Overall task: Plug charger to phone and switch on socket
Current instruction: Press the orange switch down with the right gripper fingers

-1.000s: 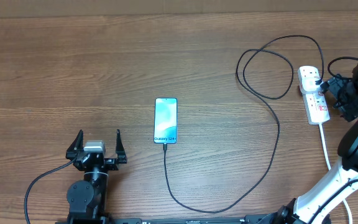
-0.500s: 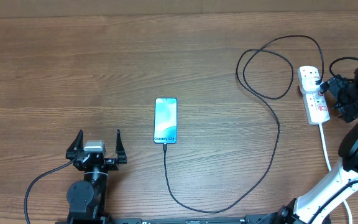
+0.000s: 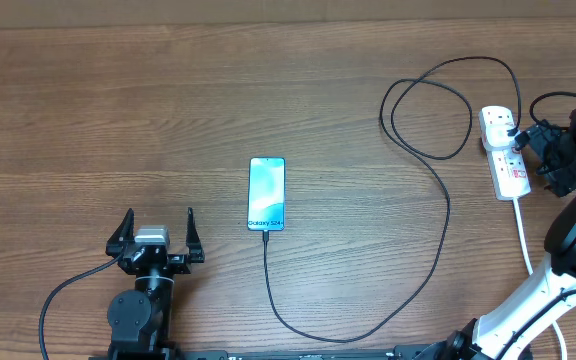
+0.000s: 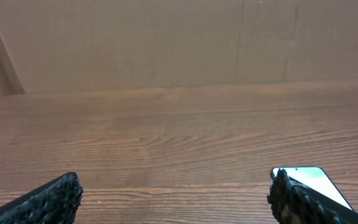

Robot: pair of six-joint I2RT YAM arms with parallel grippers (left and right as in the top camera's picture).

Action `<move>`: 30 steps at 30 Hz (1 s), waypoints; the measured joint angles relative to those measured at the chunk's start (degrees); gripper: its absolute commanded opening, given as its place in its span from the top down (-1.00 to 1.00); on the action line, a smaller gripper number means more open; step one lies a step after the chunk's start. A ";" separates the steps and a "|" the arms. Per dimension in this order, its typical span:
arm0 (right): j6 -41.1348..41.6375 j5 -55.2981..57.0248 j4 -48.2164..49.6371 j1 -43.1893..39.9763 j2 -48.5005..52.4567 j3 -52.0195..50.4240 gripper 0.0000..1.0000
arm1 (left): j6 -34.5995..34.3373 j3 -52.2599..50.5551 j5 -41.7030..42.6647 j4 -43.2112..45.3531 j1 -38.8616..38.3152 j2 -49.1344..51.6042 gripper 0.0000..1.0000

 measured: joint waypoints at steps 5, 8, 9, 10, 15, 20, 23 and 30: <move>-0.26 1.75 1.68 0.28 0.00 -0.44 -1.00 | 0.00 0.00 0.00 -0.02 0.00 0.00 -0.99; 0.92 3.65 2.40 0.68 0.00 -0.61 -0.99 | 0.00 0.00 0.00 -0.02 0.00 0.00 -0.99; 1.66 4.33 2.47 0.81 0.00 -0.66 -1.00 | 0.00 0.00 0.00 0.00 0.00 0.00 -0.99; 2.84 5.05 2.51 0.98 0.00 -0.68 -1.00 | 0.00 0.00 0.00 0.00 0.00 0.00 -1.00; 6.67 7.10 3.45 1.22 0.00 -1.55 -1.00 | 0.00 0.00 0.00 0.00 0.00 0.00 -0.99; 8.07 7.58 5.40 1.22 0.00 -1.62 -1.00 | 0.00 0.00 0.00 -0.02 0.00 0.00 -0.99; 8.46 7.52 6.16 1.27 0.00 -1.62 -1.00 | 0.00 0.00 0.00 -0.02 0.00 0.00 -0.99; 8.83 6.40 6.54 1.27 0.00 -1.62 -1.00 | 0.00 0.00 0.00 0.00 0.00 0.00 -0.99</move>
